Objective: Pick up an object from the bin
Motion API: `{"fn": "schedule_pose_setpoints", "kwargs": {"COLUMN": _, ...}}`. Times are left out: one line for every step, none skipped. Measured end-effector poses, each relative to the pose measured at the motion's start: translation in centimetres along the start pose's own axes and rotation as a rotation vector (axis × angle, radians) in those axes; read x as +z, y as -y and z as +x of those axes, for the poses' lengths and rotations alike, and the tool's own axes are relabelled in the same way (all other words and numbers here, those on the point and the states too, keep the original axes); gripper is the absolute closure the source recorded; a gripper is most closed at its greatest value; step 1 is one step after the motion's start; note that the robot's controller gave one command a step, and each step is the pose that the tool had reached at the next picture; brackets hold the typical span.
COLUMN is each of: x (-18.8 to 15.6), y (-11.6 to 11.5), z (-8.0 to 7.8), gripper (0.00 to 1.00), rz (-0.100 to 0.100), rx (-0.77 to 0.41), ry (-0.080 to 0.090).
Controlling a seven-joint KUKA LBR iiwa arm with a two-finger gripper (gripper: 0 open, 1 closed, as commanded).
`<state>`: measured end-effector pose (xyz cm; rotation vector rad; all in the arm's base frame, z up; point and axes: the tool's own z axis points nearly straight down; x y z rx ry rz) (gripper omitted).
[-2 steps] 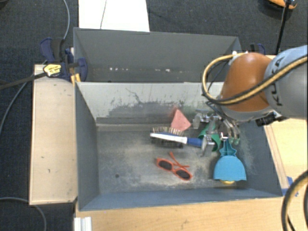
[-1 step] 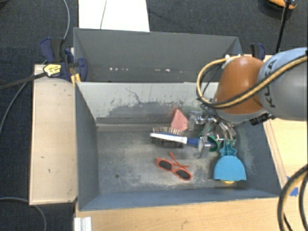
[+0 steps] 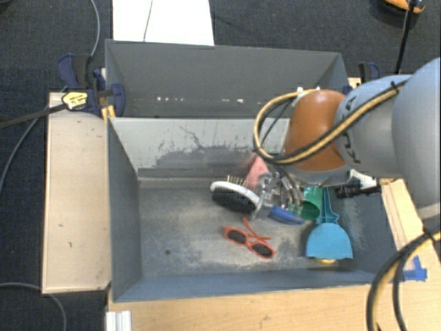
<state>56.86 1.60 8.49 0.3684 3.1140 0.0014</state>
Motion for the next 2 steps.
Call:
{"fn": "schedule_pose_setpoints", "kwargs": {"x": 0.0, "y": 0.0, "z": 0.0, "gripper": 1.00, "rz": 0.000, "rx": 0.000, "ry": 0.000}}
{"fn": "schedule_pose_setpoints", "kwargs": {"x": -14.7, "y": -1.1, "z": 0.3, "gripper": 1.00, "rz": -0.001, "rx": -0.016, "ry": 0.004}}
